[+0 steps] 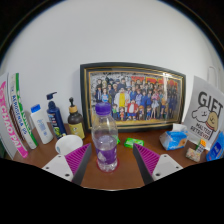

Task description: Pour water

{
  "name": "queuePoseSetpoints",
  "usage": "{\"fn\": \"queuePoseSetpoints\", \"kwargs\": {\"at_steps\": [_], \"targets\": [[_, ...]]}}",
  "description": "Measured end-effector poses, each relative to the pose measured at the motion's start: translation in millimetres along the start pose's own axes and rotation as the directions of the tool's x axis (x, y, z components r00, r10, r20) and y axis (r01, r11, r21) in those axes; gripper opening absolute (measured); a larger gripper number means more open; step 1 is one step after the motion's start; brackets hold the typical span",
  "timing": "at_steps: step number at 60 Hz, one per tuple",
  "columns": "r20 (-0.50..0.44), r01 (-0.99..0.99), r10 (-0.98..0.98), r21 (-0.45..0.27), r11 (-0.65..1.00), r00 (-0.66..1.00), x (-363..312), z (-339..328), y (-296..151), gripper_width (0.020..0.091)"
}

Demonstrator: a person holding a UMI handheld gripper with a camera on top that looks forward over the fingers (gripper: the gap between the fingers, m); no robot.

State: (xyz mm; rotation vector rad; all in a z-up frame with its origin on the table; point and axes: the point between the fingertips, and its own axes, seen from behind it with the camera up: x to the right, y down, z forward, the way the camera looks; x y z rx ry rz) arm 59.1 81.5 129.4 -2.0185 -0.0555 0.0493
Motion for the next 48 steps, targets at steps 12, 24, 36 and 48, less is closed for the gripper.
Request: {"fn": "queuePoseSetpoints", "kwargs": {"at_steps": [12,24,36,48], "targets": [[-0.104,0.015,-0.027,-0.113,0.993,0.994,-18,-119,10,0.0855],[-0.14,-0.007,-0.015,-0.156,0.988,0.99,-57,-214,25,0.0855],[-0.138,-0.012,-0.007,-0.141,0.99,0.99,-68,-259,32,0.0856],[-0.125,0.048,-0.062,-0.115,0.992,0.99,-59,-286,33,0.0854]]}}
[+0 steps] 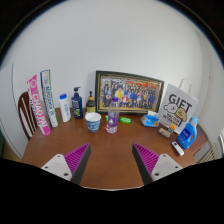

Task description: Pour water

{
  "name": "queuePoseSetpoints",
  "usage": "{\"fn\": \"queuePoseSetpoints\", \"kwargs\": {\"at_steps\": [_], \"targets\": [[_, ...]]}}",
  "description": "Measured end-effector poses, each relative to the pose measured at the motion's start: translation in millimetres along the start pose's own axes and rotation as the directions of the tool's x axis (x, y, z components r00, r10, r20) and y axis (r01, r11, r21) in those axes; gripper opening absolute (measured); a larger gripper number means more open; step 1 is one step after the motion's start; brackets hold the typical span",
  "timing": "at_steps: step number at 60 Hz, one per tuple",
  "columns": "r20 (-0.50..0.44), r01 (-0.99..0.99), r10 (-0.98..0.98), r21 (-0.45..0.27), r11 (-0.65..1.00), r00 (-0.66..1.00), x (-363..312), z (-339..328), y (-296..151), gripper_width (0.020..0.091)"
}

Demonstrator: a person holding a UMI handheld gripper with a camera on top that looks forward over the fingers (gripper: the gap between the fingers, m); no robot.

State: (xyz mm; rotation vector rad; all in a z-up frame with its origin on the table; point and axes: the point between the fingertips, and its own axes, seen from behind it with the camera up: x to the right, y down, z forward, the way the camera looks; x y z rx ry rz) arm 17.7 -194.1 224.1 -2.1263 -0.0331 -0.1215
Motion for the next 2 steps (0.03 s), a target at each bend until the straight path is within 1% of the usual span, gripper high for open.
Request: {"fn": "queuePoseSetpoints", "kwargs": {"at_steps": [2], "targets": [[0.009,0.003,-0.003,0.002,1.0,1.0,0.9,-4.5,0.1,0.0854]]}}
